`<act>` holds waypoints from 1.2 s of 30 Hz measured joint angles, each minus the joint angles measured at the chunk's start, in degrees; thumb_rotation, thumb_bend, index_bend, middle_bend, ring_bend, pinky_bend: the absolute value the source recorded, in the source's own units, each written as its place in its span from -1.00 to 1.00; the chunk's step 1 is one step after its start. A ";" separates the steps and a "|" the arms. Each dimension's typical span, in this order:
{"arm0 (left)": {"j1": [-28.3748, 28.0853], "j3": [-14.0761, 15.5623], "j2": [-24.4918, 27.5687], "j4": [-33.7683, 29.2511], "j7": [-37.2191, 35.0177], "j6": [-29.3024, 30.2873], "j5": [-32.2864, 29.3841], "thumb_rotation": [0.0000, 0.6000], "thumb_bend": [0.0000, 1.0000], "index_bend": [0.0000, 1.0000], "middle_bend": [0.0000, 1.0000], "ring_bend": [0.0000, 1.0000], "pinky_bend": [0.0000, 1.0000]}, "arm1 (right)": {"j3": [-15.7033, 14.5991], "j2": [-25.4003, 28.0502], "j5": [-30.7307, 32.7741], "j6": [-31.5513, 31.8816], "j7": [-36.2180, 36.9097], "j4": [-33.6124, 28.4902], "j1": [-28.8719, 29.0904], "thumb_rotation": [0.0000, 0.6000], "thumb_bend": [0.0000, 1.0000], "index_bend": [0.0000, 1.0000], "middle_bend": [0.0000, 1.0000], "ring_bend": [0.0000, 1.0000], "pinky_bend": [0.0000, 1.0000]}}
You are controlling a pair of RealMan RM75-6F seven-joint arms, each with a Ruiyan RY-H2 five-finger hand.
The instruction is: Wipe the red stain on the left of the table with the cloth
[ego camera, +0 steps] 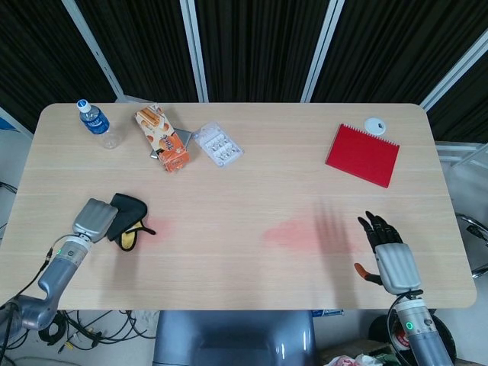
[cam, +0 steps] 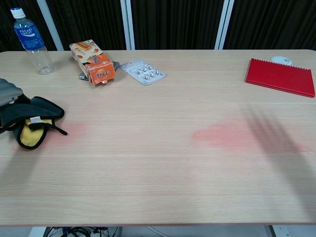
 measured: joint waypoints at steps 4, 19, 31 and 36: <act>0.11 -0.49 -0.22 0.51 -0.60 -0.53 -0.09 1.00 -0.04 0.37 0.35 0.15 0.30 | 0.04 -0.12 0.03 0.16 -0.13 0.07 0.08 1.00 -0.69 -1.00 -1.00 -1.00 -0.73; 0.67 3.42 -0.46 -6.12 1.60 -0.62 6.56 1.00 -0.04 0.41 0.39 0.19 0.32 | 0.08 -0.30 -0.50 1.28 0.73 0.41 0.03 1.00 -0.69 -1.00 -1.00 -1.00 -0.73; 1.17 4.14 -0.78 -6.87 2.90 -0.61 7.98 1.00 -0.04 0.42 0.40 0.20 0.32 | -0.11 -1.10 -0.72 1.23 -0.10 0.49 0.33 1.00 -0.69 -1.00 -1.00 -1.00 -0.73; 1.09 3.04 -0.93 -3.52 3.36 -1.51 6.49 1.00 -0.04 0.42 0.40 0.20 0.32 | -0.12 -1.19 -0.63 1.31 -0.19 0.44 0.36 1.00 -0.69 -1.00 -1.00 -1.00 -0.73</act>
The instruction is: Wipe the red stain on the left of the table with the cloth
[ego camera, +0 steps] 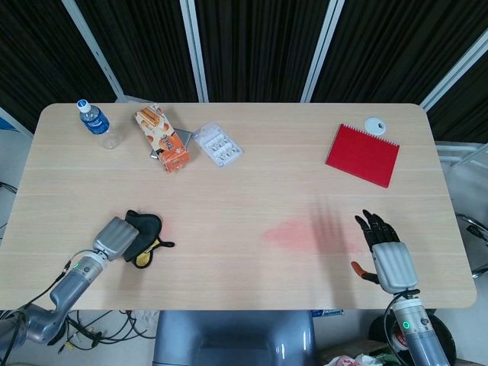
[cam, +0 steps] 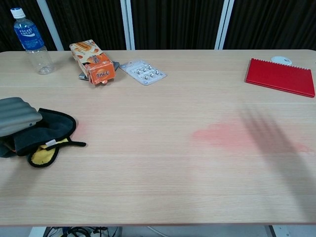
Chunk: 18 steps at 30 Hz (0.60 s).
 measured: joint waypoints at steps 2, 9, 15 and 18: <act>-0.01 -0.50 -0.05 1.25 0.02 -0.51 -0.85 1.00 -0.04 0.42 0.40 0.20 0.32 | -0.04 -0.01 -0.05 0.00 -0.01 -0.01 0.03 1.00 -0.69 -1.00 -1.00 -1.00 -0.73; 0.26 -3.08 -0.30 7.25 -0.70 -1.75 -4.52 1.00 -0.04 0.42 0.40 0.20 0.32 | -0.17 -0.11 -0.26 0.08 -0.12 -0.08 0.12 1.00 -0.69 -1.00 -1.00 -1.00 -0.73; 0.84 -4.72 -0.25 9.27 -2.65 -2.58 -6.38 1.00 -0.03 0.42 0.40 0.20 0.32 | -0.26 -0.17 -0.35 0.15 -0.24 -0.10 0.14 1.00 -0.69 -1.00 -1.00 -1.00 -0.73; 0.85 -4.68 -0.23 9.11 -2.80 -2.64 -6.06 1.00 -0.03 0.42 0.40 0.20 0.32 | -0.28 -0.20 -0.40 0.23 -0.29 -0.10 0.14 1.00 -0.69 -1.00 -1.00 -1.00 -0.73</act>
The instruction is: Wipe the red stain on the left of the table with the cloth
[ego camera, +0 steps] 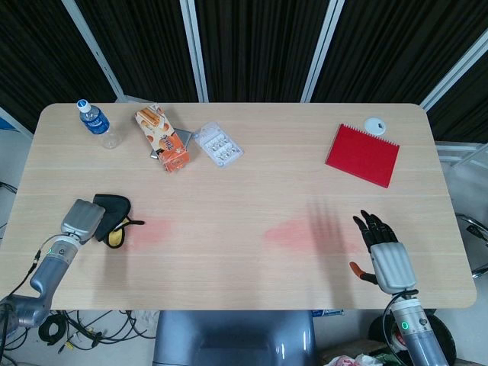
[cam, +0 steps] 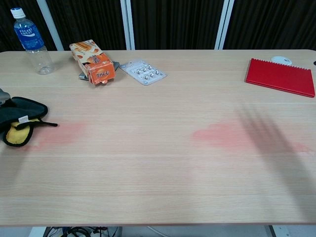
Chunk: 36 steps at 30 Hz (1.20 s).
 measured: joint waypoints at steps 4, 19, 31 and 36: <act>-0.16 0.14 -0.04 -1.24 -0.18 0.08 0.76 1.00 -0.03 0.42 0.40 0.20 0.32 | 0.01 -0.01 0.10 0.08 0.00 -0.02 -0.03 1.00 -0.69 -1.00 -1.00 -1.00 -0.73; 0.04 4.01 1.99 -14.36 1.80 1.45 6.46 1.00 -0.03 0.43 0.40 0.20 0.32 | 0.17 0.08 0.07 0.31 0.62 0.08 0.06 1.00 -0.69 -1.00 -1.00 -1.00 -0.73; 1.18 7.50 4.86 -18.29 4.67 1.22 8.87 1.00 -0.03 0.43 0.40 0.20 0.32 | 0.04 -0.03 -0.11 0.58 0.49 0.05 0.01 1.00 -0.68 -1.00 -1.00 -1.00 -0.73; 1.12 5.90 4.33 -16.23 4.43 0.92 7.13 1.00 -0.03 0.43 0.40 0.20 0.33 | 0.07 -0.05 -0.02 0.52 0.52 0.07 0.05 1.00 -0.69 -1.00 -1.00 -1.00 -0.73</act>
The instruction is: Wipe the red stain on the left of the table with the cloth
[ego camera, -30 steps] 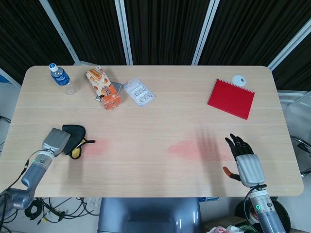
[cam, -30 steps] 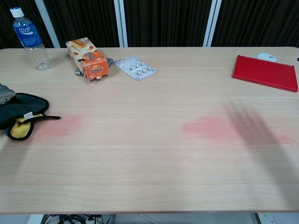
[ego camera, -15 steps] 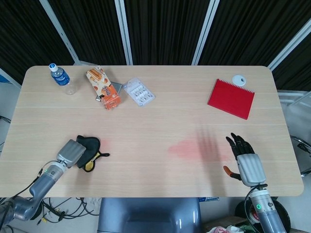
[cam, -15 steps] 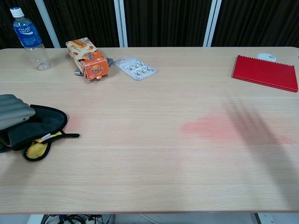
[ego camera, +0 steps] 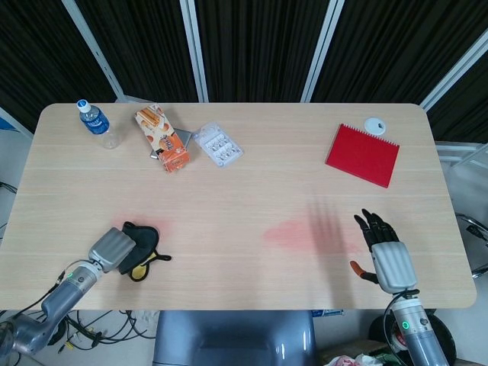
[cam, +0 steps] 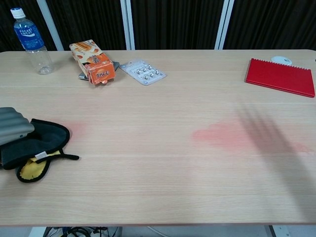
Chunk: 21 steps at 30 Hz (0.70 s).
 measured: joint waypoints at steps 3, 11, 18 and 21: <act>-0.26 -1.02 -0.21 1.24 -0.01 -0.41 -1.23 1.00 -0.03 0.43 0.40 0.20 0.33 | 0.04 0.03 0.05 0.00 0.13 -0.01 0.01 1.00 -0.69 -1.00 -1.00 -1.00 -0.73; -0.67 -3.59 -0.72 4.24 1.02 -2.25 -6.39 1.00 -0.03 0.43 0.40 0.20 0.32 | 0.04 0.01 0.04 -0.16 0.28 0.05 0.14 1.00 -0.68 -1.00 -1.00 -1.00 -0.73; -1.34 -7.64 -2.42 8.05 2.11 -2.72 -12.46 1.00 -0.03 0.43 0.40 0.20 0.32 | 0.10 -0.05 0.18 -0.24 0.30 0.07 0.21 1.00 -0.68 -1.00 -1.00 -1.00 -0.73; -2.06 -8.67 -3.51 8.13 2.88 -2.52 -13.38 1.00 -0.03 0.43 0.40 0.20 0.32 | 0.16 -0.10 0.32 -0.31 0.27 0.12 0.27 1.00 -0.68 -1.00 -1.00 -1.00 -0.73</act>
